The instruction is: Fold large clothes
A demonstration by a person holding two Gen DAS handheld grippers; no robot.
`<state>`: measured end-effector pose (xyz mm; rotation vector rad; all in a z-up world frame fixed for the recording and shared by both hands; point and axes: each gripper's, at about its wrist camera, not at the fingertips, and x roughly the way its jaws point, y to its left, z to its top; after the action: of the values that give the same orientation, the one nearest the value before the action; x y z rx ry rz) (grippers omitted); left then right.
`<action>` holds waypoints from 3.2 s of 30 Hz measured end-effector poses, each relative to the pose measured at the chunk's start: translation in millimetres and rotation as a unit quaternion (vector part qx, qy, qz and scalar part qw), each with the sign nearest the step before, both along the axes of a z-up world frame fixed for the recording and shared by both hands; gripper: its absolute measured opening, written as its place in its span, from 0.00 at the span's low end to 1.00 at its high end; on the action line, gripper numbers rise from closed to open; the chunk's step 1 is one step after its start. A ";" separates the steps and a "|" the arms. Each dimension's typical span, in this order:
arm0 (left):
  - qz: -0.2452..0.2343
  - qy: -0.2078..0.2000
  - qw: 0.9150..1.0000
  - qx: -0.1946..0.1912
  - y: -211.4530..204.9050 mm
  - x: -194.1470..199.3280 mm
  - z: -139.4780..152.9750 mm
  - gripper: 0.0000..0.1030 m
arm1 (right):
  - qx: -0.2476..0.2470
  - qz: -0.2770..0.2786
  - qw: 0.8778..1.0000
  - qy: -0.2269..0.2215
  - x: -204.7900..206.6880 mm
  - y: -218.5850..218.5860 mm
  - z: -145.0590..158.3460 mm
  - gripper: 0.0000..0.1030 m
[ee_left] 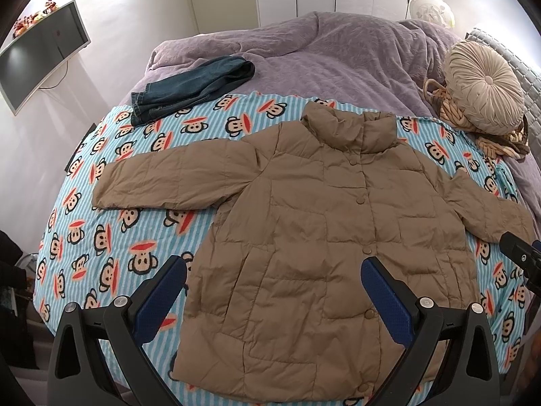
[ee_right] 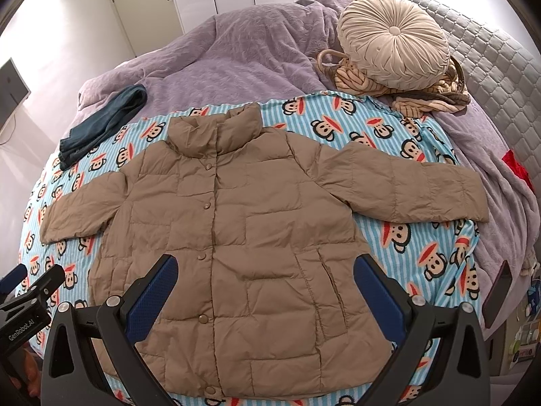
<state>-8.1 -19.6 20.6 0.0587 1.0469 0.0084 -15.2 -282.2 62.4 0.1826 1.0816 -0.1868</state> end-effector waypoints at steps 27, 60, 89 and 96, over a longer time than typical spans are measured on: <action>0.000 0.001 1.000 0.000 2.1 -2.0 -1.1 1.00 | 0.001 -0.001 1.000 0.002 -0.7 2.8 -5.7 1.00; -0.008 0.031 0.999 -0.022 11.6 17.6 -20.1 1.00 | 0.036 0.001 0.998 0.052 16.9 7.5 -28.8 1.00; 0.224 0.033 0.950 -0.216 277.3 128.8 -181.1 1.00 | 0.115 0.134 0.971 0.163 117.3 156.4 -138.6 1.00; 0.258 0.022 0.924 -0.280 333.0 168.4 -224.2 1.00 | 0.121 0.148 0.968 0.163 128.8 188.8 -160.8 1.00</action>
<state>160.3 313.4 -203.6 -0.7417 1.0522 0.1871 113.6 -93.4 -98.4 0.2102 1.4441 0.1933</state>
